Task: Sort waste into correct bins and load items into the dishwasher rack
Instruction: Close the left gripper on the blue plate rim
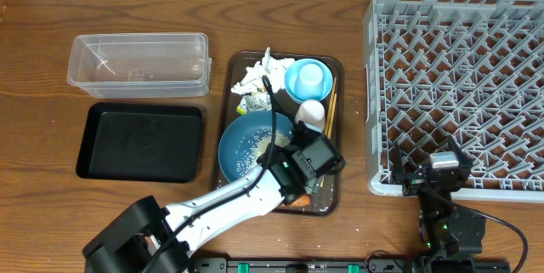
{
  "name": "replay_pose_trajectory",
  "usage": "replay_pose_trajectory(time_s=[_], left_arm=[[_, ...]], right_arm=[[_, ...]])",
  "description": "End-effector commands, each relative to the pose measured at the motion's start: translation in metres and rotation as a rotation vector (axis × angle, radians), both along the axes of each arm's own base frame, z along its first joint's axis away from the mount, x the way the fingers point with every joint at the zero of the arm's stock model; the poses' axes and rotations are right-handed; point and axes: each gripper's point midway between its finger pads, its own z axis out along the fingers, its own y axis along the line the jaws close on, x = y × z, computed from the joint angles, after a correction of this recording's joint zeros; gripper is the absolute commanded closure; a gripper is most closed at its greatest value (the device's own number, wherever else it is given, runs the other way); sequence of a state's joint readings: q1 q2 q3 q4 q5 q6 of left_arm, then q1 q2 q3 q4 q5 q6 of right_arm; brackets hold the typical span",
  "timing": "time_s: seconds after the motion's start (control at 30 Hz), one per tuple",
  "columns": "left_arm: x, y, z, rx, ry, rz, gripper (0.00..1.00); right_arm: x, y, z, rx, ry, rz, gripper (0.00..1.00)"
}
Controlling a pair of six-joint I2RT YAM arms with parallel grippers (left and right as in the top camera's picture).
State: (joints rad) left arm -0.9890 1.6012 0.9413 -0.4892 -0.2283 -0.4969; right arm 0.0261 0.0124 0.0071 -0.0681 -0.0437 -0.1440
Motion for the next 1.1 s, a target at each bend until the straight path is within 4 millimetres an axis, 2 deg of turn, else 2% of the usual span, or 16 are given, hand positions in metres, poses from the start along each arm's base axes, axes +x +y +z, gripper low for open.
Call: replay_pose_trajectory(time_s=[0.0, 0.33, 0.5, 0.7, 0.8, 1.0, 1.07], left_arm=[[0.0, -0.007, 0.0, 0.016, -0.018, -0.019, 0.14], [-0.003, -0.002, -0.028, 0.076, 0.029, 0.003, 0.2], [-0.003, -0.002, -0.028, 0.059, 0.031, 0.038, 0.28], [-0.002, -0.004, -0.026, 0.051, 0.025, 0.037, 0.29], [-0.001, -0.006, -0.022, 0.038, 0.017, 0.038, 0.38], [0.0, -0.007, -0.017, 0.026, 0.01, 0.037, 0.46], [0.0, -0.007, -0.018, 0.026, 0.01, 0.037, 0.52]], right_arm=[[0.0, 0.002, -0.001, -0.011, 0.003, 0.005, 0.01], [0.0, 0.002, -0.001, -0.011, 0.003, 0.005, 0.01], [0.0, 0.002, -0.002, -0.011, 0.004, 0.004, 0.01], [0.0, 0.002, -0.001, -0.012, 0.003, 0.004, 0.01], [0.0, 0.002, -0.001, -0.012, 0.003, 0.004, 0.01], [0.0, 0.002, -0.001, -0.011, 0.003, 0.004, 0.01], [0.0, 0.002, -0.001, -0.011, 0.003, 0.004, 0.01]])
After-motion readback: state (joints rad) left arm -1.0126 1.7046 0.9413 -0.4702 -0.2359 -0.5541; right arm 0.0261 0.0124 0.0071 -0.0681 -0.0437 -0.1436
